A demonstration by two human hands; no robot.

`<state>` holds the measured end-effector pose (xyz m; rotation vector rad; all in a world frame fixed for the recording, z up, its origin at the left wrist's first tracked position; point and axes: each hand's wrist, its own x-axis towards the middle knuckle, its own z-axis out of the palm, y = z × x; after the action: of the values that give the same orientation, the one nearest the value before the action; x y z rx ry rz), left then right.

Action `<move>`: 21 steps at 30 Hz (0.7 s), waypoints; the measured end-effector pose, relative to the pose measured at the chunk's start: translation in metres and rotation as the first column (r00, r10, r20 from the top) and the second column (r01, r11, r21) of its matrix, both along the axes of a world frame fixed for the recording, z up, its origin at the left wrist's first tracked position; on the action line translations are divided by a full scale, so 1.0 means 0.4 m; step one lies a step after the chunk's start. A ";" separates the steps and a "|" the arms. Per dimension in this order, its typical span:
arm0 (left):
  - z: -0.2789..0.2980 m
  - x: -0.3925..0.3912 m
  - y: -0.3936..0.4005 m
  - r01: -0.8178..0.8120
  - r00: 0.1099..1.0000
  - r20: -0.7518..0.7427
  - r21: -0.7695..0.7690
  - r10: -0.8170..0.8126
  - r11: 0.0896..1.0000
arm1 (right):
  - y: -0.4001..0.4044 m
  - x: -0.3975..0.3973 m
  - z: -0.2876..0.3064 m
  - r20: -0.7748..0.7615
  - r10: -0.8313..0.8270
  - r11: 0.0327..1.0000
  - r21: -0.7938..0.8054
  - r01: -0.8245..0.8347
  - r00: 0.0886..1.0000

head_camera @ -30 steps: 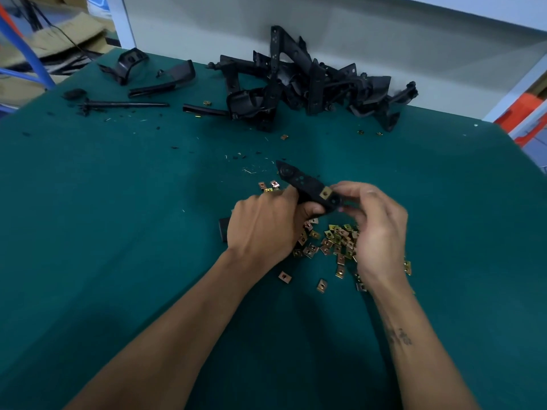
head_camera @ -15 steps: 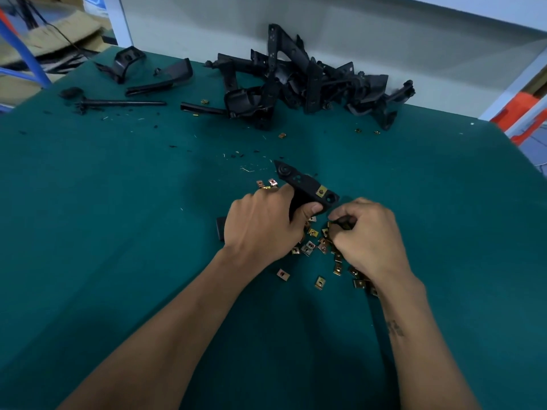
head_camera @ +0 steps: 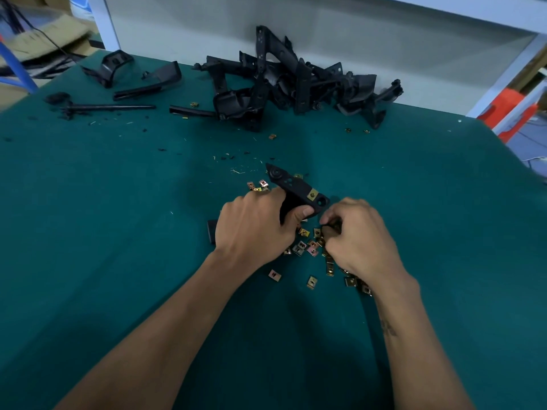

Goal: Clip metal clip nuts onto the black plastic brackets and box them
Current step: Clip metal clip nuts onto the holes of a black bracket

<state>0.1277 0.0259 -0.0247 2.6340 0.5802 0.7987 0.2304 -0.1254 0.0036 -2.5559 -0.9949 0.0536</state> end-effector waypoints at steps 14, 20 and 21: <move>0.003 -0.003 -0.017 0.046 0.998 -0.043 0.090 -0.042 0.995 | -0.009 0.047 -0.014 0.224 -0.040 0.951 0.306 -0.031 0.974; 0.005 -0.006 -0.019 0.098 0.995 -0.014 0.133 -0.097 0.986 | 0.005 0.043 -0.018 -0.037 -0.082 0.741 0.666 0.086 0.996; 0.006 -0.005 -0.020 0.103 0.995 -0.021 0.146 -0.101 0.984 | 0.009 0.040 -0.011 -0.170 -0.046 0.642 0.750 0.159 0.984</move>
<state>0.1255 0.0181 -0.0224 2.7790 0.3994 0.8223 0.2463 -0.1217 -0.0007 -1.7743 -0.6154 -0.1887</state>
